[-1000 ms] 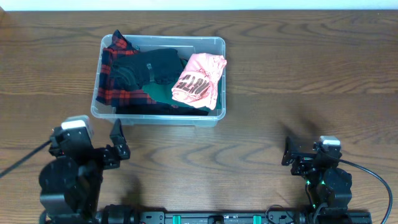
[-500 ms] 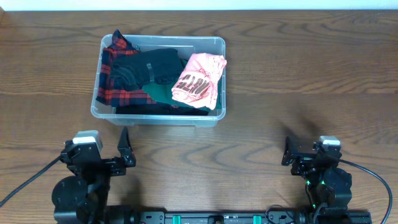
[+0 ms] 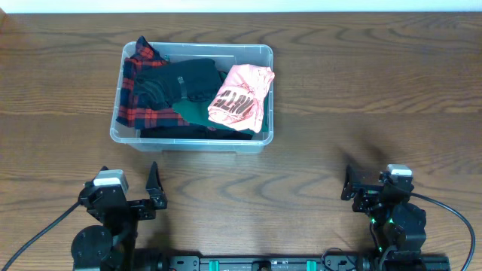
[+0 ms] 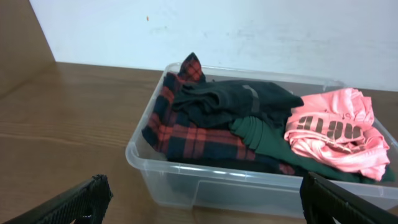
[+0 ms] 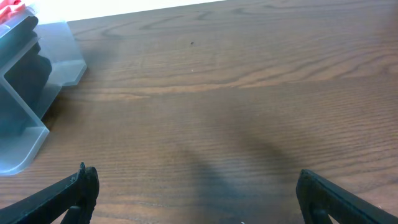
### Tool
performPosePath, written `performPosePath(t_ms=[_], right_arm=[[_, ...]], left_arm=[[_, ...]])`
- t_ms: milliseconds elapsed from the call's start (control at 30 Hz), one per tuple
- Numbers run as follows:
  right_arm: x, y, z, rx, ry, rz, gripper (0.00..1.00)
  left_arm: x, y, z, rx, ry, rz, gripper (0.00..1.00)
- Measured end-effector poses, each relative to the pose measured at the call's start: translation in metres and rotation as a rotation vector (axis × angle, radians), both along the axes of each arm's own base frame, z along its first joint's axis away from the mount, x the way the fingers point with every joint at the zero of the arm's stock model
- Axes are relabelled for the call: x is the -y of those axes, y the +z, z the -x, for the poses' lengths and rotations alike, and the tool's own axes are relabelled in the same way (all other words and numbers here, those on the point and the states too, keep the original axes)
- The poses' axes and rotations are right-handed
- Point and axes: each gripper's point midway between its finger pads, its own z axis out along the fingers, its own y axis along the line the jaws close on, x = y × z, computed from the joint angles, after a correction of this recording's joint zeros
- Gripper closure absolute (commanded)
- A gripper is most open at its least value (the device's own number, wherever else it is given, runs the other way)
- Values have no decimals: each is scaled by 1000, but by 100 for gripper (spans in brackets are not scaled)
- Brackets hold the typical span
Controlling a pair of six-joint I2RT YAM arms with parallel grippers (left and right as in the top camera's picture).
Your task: Pack container
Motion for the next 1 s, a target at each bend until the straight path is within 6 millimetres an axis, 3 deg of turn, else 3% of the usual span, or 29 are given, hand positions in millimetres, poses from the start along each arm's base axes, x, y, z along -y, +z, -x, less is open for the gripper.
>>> performPosePath(t_ms=[533, 1000], right_arm=[[0, 0, 0, 0, 0, 0, 1], [0, 0, 0, 0, 0, 0, 1]], left_arm=[[1, -34, -9, 8, -8, 2, 2], [1, -46, -14, -4, -8, 2, 2]])
